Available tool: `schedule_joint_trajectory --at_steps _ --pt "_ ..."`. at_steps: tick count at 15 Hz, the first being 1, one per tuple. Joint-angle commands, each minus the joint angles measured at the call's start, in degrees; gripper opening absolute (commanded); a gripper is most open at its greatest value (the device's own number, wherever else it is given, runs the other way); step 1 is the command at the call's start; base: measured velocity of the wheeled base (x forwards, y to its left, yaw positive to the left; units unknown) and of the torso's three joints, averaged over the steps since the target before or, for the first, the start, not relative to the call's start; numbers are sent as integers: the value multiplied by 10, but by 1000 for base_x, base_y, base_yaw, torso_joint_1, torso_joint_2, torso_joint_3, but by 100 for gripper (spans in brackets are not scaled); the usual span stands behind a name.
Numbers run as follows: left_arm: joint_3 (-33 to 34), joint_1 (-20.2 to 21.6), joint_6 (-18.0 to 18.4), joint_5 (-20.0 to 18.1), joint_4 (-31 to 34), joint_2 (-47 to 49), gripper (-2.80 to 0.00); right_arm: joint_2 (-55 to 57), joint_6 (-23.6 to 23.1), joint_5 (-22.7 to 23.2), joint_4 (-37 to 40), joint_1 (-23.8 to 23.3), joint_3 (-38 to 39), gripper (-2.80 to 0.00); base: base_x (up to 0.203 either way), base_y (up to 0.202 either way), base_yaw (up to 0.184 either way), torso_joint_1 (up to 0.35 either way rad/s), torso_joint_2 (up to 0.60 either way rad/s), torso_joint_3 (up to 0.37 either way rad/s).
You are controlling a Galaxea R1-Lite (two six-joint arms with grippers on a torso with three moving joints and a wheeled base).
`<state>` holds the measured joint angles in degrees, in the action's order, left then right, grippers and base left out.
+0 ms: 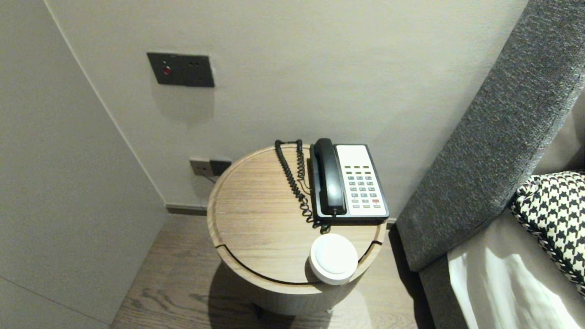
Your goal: Open the nightstand drawer
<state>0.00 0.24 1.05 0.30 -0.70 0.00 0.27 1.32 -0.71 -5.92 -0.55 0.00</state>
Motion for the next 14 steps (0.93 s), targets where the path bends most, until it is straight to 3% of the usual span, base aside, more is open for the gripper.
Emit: schedule_joint_trajectory --at_steps 1,14 --pt "0 0 0 0 0 -1 -280 0 0 0 -1 0 23 -280 0 0 0 0 0 0" --pt "0 0 0 0 0 -1 -280 0 -7 0 -5 0 23 -280 0 0 0 0 0 0"
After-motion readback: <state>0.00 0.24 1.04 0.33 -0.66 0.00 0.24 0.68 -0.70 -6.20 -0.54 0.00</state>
